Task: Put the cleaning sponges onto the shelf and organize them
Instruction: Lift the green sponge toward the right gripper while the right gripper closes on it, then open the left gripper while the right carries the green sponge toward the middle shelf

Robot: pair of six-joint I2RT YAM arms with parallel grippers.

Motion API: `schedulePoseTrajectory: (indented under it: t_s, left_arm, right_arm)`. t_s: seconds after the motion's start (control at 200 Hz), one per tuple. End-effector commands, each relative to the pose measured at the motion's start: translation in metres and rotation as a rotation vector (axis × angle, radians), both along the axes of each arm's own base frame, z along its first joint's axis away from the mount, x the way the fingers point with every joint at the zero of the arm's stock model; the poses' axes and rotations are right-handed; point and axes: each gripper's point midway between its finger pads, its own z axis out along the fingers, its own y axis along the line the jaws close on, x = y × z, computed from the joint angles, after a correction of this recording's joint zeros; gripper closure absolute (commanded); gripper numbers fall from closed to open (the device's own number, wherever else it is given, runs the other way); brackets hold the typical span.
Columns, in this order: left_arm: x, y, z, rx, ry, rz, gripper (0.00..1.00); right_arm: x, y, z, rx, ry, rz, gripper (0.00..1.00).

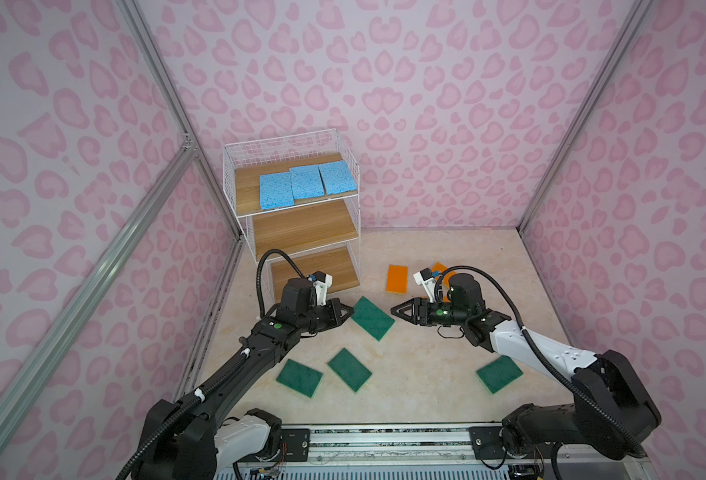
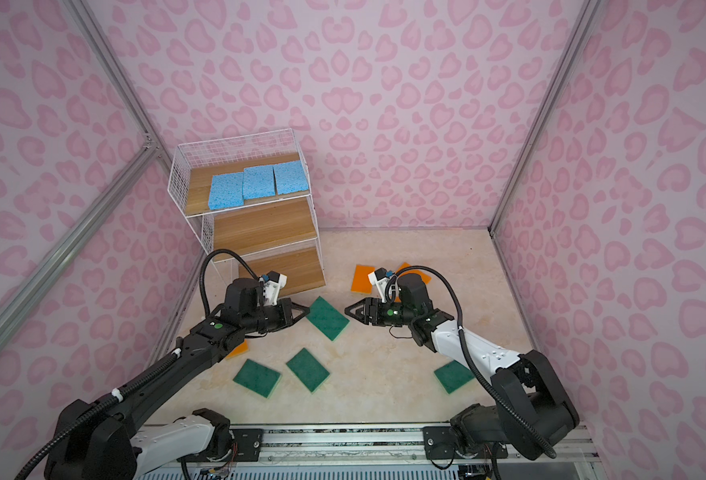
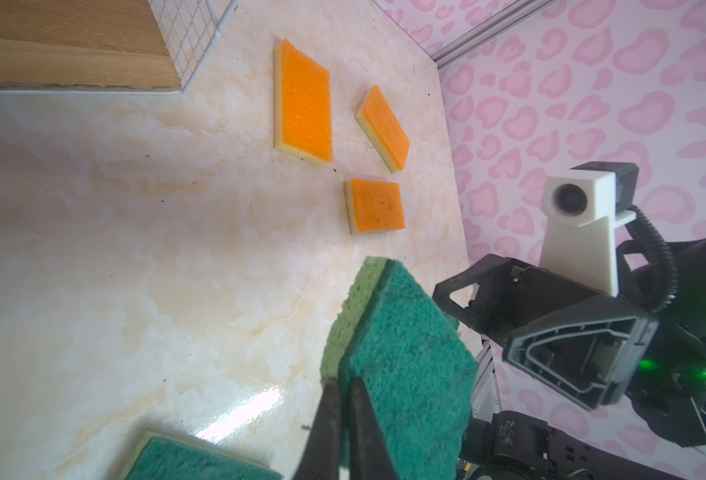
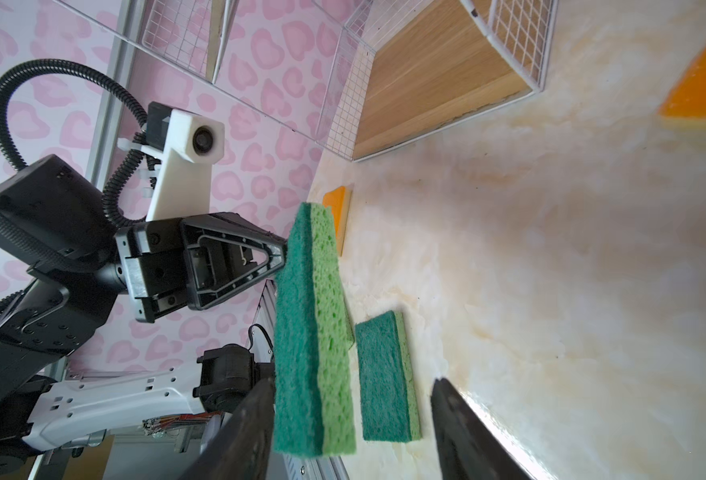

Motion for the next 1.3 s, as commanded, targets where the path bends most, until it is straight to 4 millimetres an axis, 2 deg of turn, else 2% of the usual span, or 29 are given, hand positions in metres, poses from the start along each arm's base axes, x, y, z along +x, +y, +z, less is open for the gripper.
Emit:
schedulePoseTrajectory:
  t_s: [0.0,0.145,0.325,0.39,0.46,0.575,0.665,0.725,0.85,1.02,1.055,1.085,1.1,1.14,1.16,1.185,1.295]
  left_arm:
    - [0.0,-0.001,0.008,-0.02,-0.013,-0.012,0.96]
    - [0.001,0.001,0.007,-0.019,-0.009,-0.01,0.96]
    - [0.002,0.002,0.01,-0.024,-0.013,-0.011,0.96]
    - [0.002,0.003,0.012,-0.023,-0.017,-0.009,0.96]
    - [0.003,0.004,0.014,-0.024,-0.021,-0.005,0.96]
    - [0.003,0.006,0.017,-0.023,-0.026,-0.001,0.96]
    - [0.004,0.008,0.018,-0.024,-0.028,0.006,0.97]
    - [0.004,0.009,0.018,-0.025,-0.03,0.008,0.96]
    - [0.004,0.009,0.019,-0.034,-0.03,0.01,0.96]
    - [0.002,0.01,0.022,-0.036,-0.033,0.01,0.96]
    - [0.002,0.011,0.022,-0.028,-0.035,0.015,0.89]
    - [0.001,0.013,0.022,-0.02,-0.037,0.021,0.71]
    - [0.001,0.015,0.022,-0.013,-0.036,0.028,0.66]
    - [0.0,0.019,0.022,0.0,-0.042,0.048,0.36]
    - [-0.001,0.022,0.022,0.007,-0.046,0.059,0.17]
    - [-0.002,0.024,0.023,0.012,-0.056,0.072,0.01]
    - [-0.005,0.042,0.028,0.046,-0.092,0.149,0.02]
  right_arm:
    - [-0.005,0.01,0.005,0.025,-0.008,0.048,0.43]
    - [-0.014,0.021,0.004,0.01,-0.001,0.096,0.5]
    - [-0.018,0.025,0.005,0.0,0.009,0.12,0.71]
    - [-0.018,0.026,0.006,0.001,0.011,0.123,0.75]
    - [-0.019,0.028,0.007,0.003,0.014,0.133,0.73]
    - [-0.021,0.027,0.008,-0.01,0.013,0.141,0.56]
    - [-0.022,0.027,0.007,-0.018,0.012,0.144,0.56]
    - [-0.023,0.027,0.006,-0.018,0.015,0.145,0.63]
    - [-0.023,0.028,0.006,-0.008,0.018,0.144,0.87]
    - [-0.021,0.031,0.01,0.006,0.013,0.134,0.94]
    - [-0.021,0.031,0.011,0.009,0.011,0.131,0.95]
    - [-0.02,0.031,0.013,0.013,0.007,0.125,0.95]
    - [-0.019,0.031,0.013,0.013,0.008,0.123,0.95]
    - [-0.017,0.031,0.015,0.015,0.0,0.114,0.95]
    - [-0.017,0.031,0.016,0.017,-0.003,0.109,0.95]
    - [-0.015,0.031,0.018,0.02,-0.006,0.102,0.95]
    - [-0.006,0.031,0.028,0.035,-0.023,0.069,0.95]
